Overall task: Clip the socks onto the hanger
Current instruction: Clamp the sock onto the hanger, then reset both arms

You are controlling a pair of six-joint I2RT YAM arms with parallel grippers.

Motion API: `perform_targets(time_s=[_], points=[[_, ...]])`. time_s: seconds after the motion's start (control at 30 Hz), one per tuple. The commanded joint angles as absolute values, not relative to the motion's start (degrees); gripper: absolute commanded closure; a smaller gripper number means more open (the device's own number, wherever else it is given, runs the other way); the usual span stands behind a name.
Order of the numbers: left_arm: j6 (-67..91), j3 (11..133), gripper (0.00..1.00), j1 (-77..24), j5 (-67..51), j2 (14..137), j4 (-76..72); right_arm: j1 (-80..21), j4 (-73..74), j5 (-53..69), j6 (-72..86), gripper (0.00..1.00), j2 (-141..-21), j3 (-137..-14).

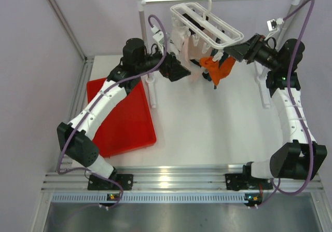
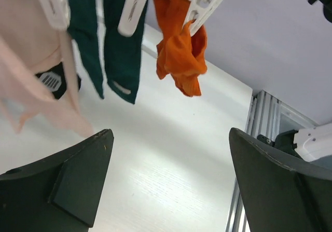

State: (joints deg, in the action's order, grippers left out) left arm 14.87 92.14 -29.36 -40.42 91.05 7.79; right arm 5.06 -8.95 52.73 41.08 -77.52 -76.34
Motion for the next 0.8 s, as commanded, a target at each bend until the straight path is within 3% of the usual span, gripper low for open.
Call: perform_targets(time_s=[0.0,0.33,0.5,0.77], points=[[17.3,90.2,0.02,-26.3,-35.4,85.2,11.7,7.0,-8.6,50.5,35.6,0.23,-77.8,-78.8],[9.9,82.9,0.02,-15.1,-28.0,78.2,23.4,11.9,-6.2,48.9,29.5,0.19,-76.9,-80.7],[4.3,81.0,0.02,-13.0,-19.4,75.9,31.0,14.4,-0.4,49.4,23.7,0.01,-72.6,-78.7],[-1.5,72.3,0.02,-12.0,-13.3,68.9,35.0,17.5,10.3,51.0,11.1,0.00,-60.0,-66.7]])
